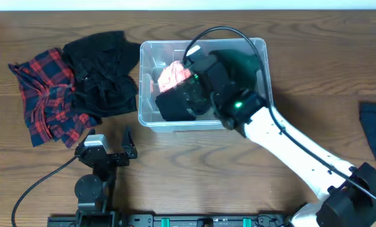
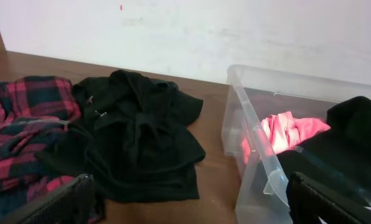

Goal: Pack container
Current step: 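Press the black garment down in the bin and open the gripper, then press the black garment down in the bin and open the right gripper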

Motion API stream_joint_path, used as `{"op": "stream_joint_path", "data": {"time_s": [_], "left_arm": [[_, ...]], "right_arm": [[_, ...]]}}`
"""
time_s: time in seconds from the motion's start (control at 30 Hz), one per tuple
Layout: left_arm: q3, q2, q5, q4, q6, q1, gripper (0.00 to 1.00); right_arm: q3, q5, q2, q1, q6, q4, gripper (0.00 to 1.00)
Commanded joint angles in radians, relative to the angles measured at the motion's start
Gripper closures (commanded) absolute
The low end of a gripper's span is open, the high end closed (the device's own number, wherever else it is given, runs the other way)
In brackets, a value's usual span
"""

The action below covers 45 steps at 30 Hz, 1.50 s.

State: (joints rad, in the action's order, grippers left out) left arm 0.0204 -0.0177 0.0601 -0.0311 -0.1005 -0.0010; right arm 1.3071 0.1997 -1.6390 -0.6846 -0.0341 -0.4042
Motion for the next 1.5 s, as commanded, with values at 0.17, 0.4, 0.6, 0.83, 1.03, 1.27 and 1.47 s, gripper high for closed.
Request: {"op": "stream_joint_path", "data": {"time_s": [0.17, 0.4, 0.6, 0.83, 1.03, 1.27, 1.47], "left_arm": [[-0.016, 0.0, 0.0, -0.035, 0.01, 0.005, 0.02], [-0.016, 0.0, 0.0, -0.035, 0.01, 0.005, 0.02], [-0.016, 0.0, 0.0, -0.035, 0.009, 0.005, 0.02], [-0.016, 0.0, 0.0, -0.035, 0.009, 0.005, 0.02], [-0.016, 0.0, 0.0, -0.035, 0.01, 0.005, 0.02], [-0.016, 0.0, 0.0, -0.035, 0.009, 0.005, 0.02], [-0.016, 0.0, 0.0, -0.035, 0.01, 0.005, 0.02]], "right_arm": [[0.01, -0.069, -0.113, 0.067, -0.088, -0.041, 0.98], [0.01, -0.156, -0.2, 0.079, -0.102, -0.05, 0.25], [0.01, -0.215, -0.206, 0.095, -0.101, -0.053, 0.29], [0.01, -0.311, -0.216, 0.127, -0.094, -0.095, 0.6], [0.01, -0.318, -0.216, 0.128, -0.052, -0.147, 0.93], [0.025, -0.389, -0.216, 0.127, 0.152, -0.164, 0.99], [0.036, -0.444, -0.216, 0.116, 0.472, -0.172, 0.99]]}}
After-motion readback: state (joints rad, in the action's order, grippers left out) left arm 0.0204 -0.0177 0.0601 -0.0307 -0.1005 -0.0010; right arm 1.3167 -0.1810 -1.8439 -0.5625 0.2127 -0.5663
